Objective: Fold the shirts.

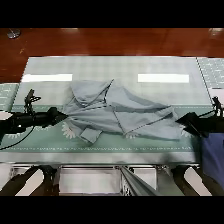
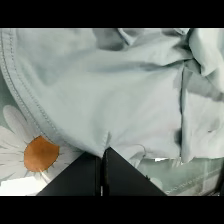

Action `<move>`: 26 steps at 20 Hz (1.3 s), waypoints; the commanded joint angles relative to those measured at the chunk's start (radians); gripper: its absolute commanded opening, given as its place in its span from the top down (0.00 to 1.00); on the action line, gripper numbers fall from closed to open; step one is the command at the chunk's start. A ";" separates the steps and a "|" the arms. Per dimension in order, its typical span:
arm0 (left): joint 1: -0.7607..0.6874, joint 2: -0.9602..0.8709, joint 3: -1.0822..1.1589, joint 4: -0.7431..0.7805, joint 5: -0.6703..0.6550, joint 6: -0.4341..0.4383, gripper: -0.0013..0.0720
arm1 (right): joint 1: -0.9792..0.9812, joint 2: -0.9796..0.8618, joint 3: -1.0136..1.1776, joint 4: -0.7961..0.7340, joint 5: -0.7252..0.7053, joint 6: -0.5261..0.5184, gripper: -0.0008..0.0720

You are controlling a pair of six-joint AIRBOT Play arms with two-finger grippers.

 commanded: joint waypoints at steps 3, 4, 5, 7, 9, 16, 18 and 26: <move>0.003 -0.001 0.011 0.010 -0.040 0.030 0.95 | -0.013 0.001 -0.061 -0.096 0.095 0.037 0.14; 0.002 0.000 0.011 0.010 -0.040 0.030 0.95 | -0.014 0.001 -0.061 -0.110 0.100 0.043 0.14; 0.002 0.000 0.011 0.010 -0.040 0.030 0.95 | -0.013 0.001 -0.061 -0.123 0.101 0.050 0.14; -0.001 -0.001 0.011 0.010 -0.040 0.030 0.95 | -0.013 -0.007 -0.061 -0.128 0.075 0.040 0.14; -0.001 -0.001 0.011 0.010 -0.040 0.029 0.95 | 0.026 -0.040 -0.063 -0.152 0.044 0.038 0.14; -0.001 -0.001 0.011 0.010 -0.040 0.026 0.95 | 0.115 -0.164 -0.063 0.029 -0.164 0.055 0.14; -0.001 -0.001 0.011 0.010 -0.041 0.026 0.95 | 0.115 -0.180 -0.063 0.092 -0.192 0.035 0.30; -0.002 0.003 0.197 -0.084 -0.094 -0.007 0.95 | 0.140 -0.155 0.141 0.239 -0.079 -0.102 0.97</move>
